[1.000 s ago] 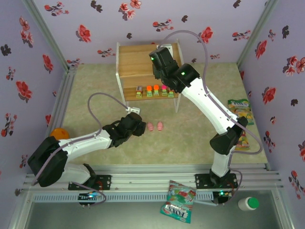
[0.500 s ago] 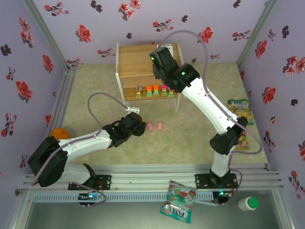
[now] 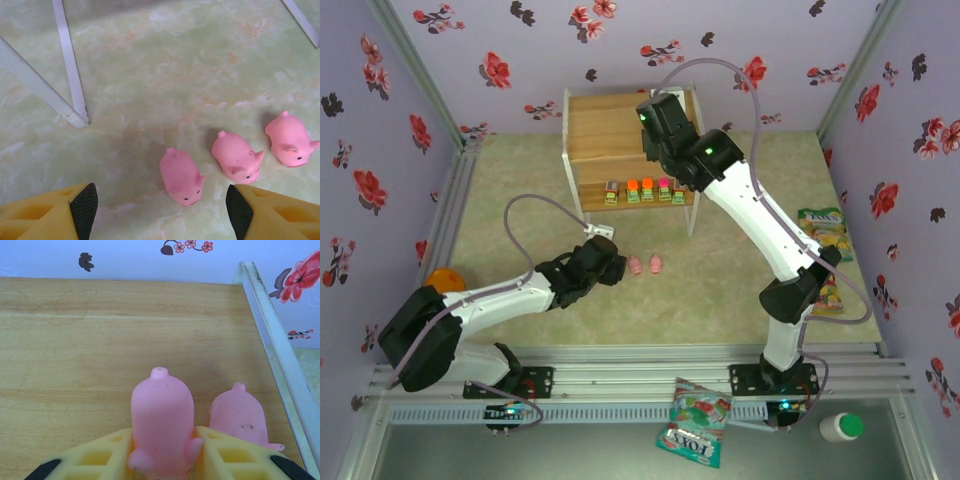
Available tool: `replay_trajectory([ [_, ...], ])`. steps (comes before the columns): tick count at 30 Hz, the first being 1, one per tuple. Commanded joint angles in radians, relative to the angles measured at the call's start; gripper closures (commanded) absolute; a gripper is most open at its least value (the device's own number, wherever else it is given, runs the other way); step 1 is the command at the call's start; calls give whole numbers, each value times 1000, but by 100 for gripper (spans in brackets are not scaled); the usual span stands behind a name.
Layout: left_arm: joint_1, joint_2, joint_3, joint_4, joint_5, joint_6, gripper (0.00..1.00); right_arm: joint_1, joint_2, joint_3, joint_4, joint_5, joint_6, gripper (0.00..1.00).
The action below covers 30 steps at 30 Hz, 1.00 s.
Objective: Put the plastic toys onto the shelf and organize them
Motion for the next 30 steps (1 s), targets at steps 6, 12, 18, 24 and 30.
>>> replay_trajectory([
  [6, 6, -12, -5, -17, 6, 9, 27, 1, 12, 8, -24, -5, -6, 66],
  [12, 7, -15, -5, -18, 6, 9, 27, 3, 21, 5, -34, 15, -5, 66],
  [18, 7, -17, -6, -18, 6, 10, 27, 3, 20, -19, -40, 14, 6, 67],
  [24, 7, -17, -7, -17, 6, 9, 27, 3, 6, -45, -30, 19, 10, 66],
  [30, 7, -14, -5, -17, 7, 9, 27, 3, 3, -48, -31, 23, 8, 64],
])
